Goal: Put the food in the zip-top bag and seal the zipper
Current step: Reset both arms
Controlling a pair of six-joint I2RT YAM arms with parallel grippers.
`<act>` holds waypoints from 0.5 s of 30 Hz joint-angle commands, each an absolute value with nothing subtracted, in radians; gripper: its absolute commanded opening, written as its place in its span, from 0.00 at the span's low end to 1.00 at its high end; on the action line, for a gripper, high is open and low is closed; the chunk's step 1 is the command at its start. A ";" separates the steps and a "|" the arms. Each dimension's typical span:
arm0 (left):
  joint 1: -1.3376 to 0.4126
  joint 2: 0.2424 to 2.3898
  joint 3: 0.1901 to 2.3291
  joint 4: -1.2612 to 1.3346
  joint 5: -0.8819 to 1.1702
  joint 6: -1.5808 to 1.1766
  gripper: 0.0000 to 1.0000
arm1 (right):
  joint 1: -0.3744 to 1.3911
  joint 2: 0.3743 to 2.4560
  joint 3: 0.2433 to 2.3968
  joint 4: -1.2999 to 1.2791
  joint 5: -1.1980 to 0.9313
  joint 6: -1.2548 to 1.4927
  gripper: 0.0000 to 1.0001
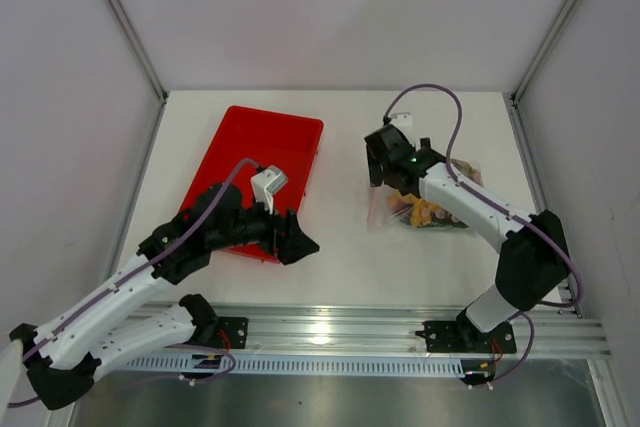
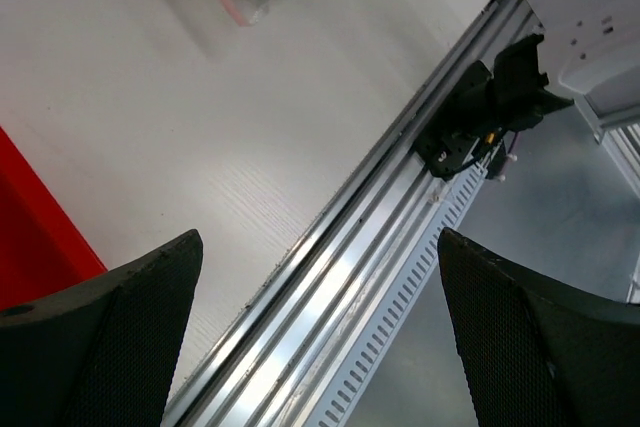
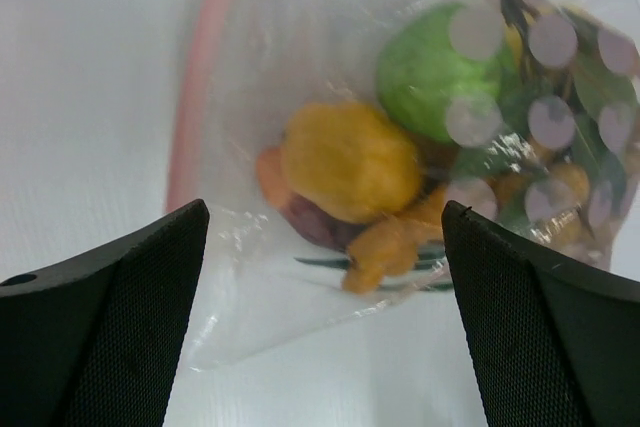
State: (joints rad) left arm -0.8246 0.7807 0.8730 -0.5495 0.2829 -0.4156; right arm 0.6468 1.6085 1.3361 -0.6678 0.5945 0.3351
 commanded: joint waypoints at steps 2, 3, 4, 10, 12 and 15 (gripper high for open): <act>-0.720 0.782 0.861 -0.465 0.236 -0.501 1.00 | 0.606 1.450 1.232 -0.644 0.597 0.377 0.99; -0.698 0.779 0.854 -0.444 0.241 -0.526 0.99 | 0.591 1.424 1.211 -0.644 0.589 0.382 0.99; -0.677 0.778 0.845 -0.399 0.248 -0.538 1.00 | 0.578 1.364 1.188 -0.638 0.559 0.387 0.99; -0.525 0.761 0.772 -0.252 0.244 -0.646 1.00 | 0.472 1.149 1.016 -0.663 0.474 0.428 0.99; -0.483 0.756 0.758 -0.189 0.247 -0.678 0.99 | 0.454 1.102 0.964 -0.673 0.463 0.465 0.99; -0.431 0.781 0.732 -0.157 0.273 -0.719 1.00 | 0.428 0.982 0.873 -0.675 0.419 0.534 0.99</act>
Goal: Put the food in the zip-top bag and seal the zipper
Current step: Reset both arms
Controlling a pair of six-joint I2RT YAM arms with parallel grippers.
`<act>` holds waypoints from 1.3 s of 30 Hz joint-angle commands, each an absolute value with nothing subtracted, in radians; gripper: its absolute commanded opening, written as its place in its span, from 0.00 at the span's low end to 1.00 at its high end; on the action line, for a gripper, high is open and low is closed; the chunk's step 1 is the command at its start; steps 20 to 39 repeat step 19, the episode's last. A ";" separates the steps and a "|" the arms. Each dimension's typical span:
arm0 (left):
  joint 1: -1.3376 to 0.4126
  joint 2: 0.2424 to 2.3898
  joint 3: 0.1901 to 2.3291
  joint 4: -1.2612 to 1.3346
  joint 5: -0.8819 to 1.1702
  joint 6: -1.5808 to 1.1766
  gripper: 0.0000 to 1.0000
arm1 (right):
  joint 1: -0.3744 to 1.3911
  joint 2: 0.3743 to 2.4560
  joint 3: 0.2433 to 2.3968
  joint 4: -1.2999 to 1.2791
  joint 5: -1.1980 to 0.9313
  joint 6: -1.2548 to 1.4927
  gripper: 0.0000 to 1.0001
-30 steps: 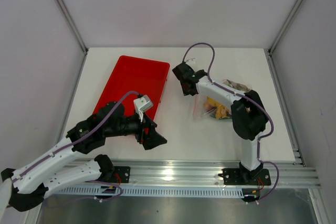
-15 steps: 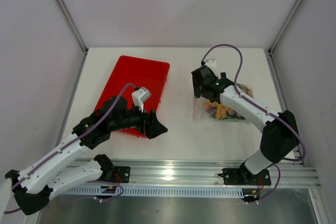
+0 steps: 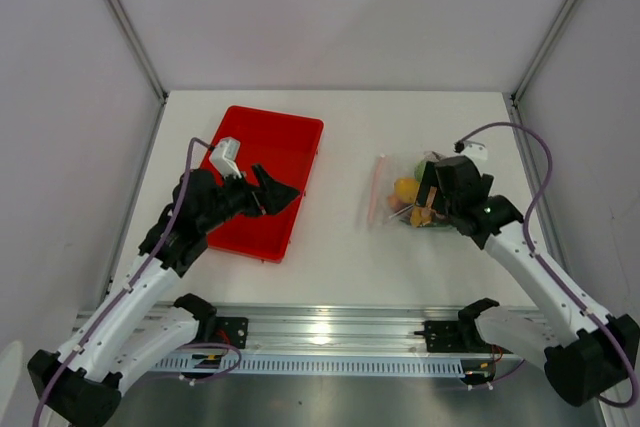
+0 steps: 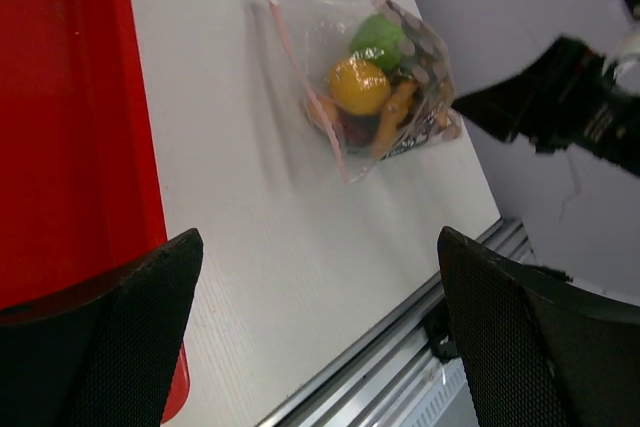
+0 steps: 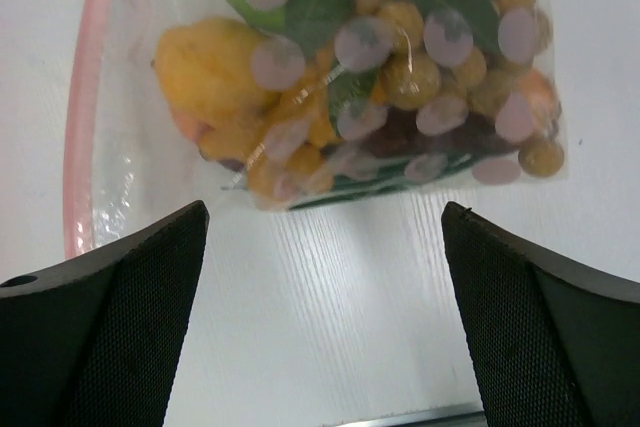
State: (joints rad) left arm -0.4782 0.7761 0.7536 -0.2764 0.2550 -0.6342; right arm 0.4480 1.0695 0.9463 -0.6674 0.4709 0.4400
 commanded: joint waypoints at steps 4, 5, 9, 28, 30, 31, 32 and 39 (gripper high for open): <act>-0.359 0.784 0.638 -0.040 0.368 -0.796 1.00 | 0.397 0.826 0.773 -0.696 0.359 0.630 0.99; -0.344 0.779 0.623 -0.022 0.382 -0.804 0.99 | 0.396 0.798 0.756 -0.709 0.353 0.646 1.00; -0.336 0.759 0.552 -0.005 0.406 -0.789 0.99 | 0.419 0.678 0.709 -0.751 0.366 0.738 0.99; -0.314 0.670 0.496 0.029 0.472 -0.793 1.00 | 0.428 0.528 0.608 -0.738 0.318 0.848 1.00; -0.314 0.670 0.496 0.029 0.472 -0.793 1.00 | 0.428 0.528 0.608 -0.738 0.318 0.848 1.00; -0.314 0.670 0.496 0.029 0.472 -0.793 1.00 | 0.428 0.528 0.608 -0.738 0.318 0.848 1.00; -0.314 0.670 0.496 0.029 0.472 -0.793 1.00 | 0.428 0.528 0.608 -0.738 0.318 0.848 1.00; -0.314 0.670 0.496 0.029 0.472 -0.793 1.00 | 0.428 0.528 0.608 -0.738 0.318 0.848 1.00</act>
